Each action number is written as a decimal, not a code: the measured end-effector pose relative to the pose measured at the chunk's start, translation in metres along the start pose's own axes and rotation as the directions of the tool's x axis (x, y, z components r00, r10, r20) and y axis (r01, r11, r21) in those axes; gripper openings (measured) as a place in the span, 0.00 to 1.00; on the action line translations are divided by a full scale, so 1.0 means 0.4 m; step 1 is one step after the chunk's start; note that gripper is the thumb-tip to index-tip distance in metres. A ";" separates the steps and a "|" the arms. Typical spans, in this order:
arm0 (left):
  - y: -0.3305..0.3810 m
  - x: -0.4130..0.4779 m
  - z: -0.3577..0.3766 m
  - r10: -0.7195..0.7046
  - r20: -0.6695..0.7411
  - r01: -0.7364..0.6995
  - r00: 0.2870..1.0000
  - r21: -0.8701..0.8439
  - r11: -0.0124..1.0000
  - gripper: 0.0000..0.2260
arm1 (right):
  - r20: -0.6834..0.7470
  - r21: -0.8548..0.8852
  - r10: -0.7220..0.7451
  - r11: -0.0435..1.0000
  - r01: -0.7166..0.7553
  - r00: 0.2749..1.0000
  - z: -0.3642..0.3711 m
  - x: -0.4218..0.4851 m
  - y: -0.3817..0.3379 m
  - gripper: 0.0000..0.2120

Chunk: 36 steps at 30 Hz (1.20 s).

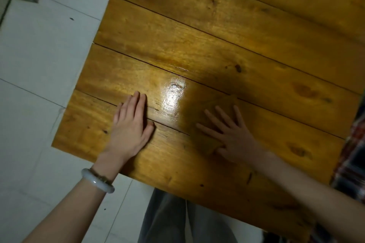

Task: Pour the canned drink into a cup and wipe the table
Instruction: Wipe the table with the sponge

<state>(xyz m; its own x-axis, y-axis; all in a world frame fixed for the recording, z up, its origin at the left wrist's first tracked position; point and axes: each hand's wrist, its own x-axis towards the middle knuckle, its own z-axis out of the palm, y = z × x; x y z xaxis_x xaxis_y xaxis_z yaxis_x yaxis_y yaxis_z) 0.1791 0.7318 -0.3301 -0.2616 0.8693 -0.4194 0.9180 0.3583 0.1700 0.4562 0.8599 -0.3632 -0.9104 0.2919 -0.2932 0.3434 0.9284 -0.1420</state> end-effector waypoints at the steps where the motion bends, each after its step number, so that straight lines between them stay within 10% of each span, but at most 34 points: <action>1: 0.004 0.002 0.005 -0.007 0.005 0.007 1.000 0.004 1.000 0.33 | 0.014 -0.001 0.064 0.998 -0.064 0.998 -0.002 -0.022 0.027 0.40; 6: 0.011 0.006 0.007 -0.007 0.000 0.007 1.000 -0.003 1.000 0.32 | 0.052 0.149 0.492 0.857 -0.494 0.869 -0.072 0.068 0.156 0.32; 11: 0.000 -0.004 -0.010 0.019 -0.039 -0.022 0.999 -0.072 0.997 0.30 | -0.007 0.224 0.561 0.808 -0.545 0.828 -0.146 0.355 0.142 0.30; 19: -0.016 -0.036 -0.007 -0.051 -0.041 0.047 0.998 -0.092 0.995 0.30 | 0.007 0.085 0.091 0.992 -0.091 0.996 -0.126 0.384 -0.059 0.30; 25: -0.010 -0.042 -0.002 0.000 -0.027 -0.001 1.000 -0.065 0.998 0.30 | 0.021 0.039 -0.256 0.966 0.255 0.967 -0.016 0.075 -0.053 0.33; 36: 0.028 -0.028 0.028 -0.015 -0.037 0.011 0.999 -0.095 0.995 0.31 | -0.029 0.124 0.377 0.920 -0.371 0.926 -0.092 0.198 0.107 0.32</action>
<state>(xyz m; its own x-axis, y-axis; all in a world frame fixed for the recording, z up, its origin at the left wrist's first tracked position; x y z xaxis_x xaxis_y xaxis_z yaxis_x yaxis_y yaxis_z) 0.1956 0.7223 -0.3333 -0.2857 0.8758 -0.3890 0.8826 0.3986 0.2492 0.3903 0.9311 -0.3577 -0.7202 0.6269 -0.2971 0.6822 0.7178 -0.1392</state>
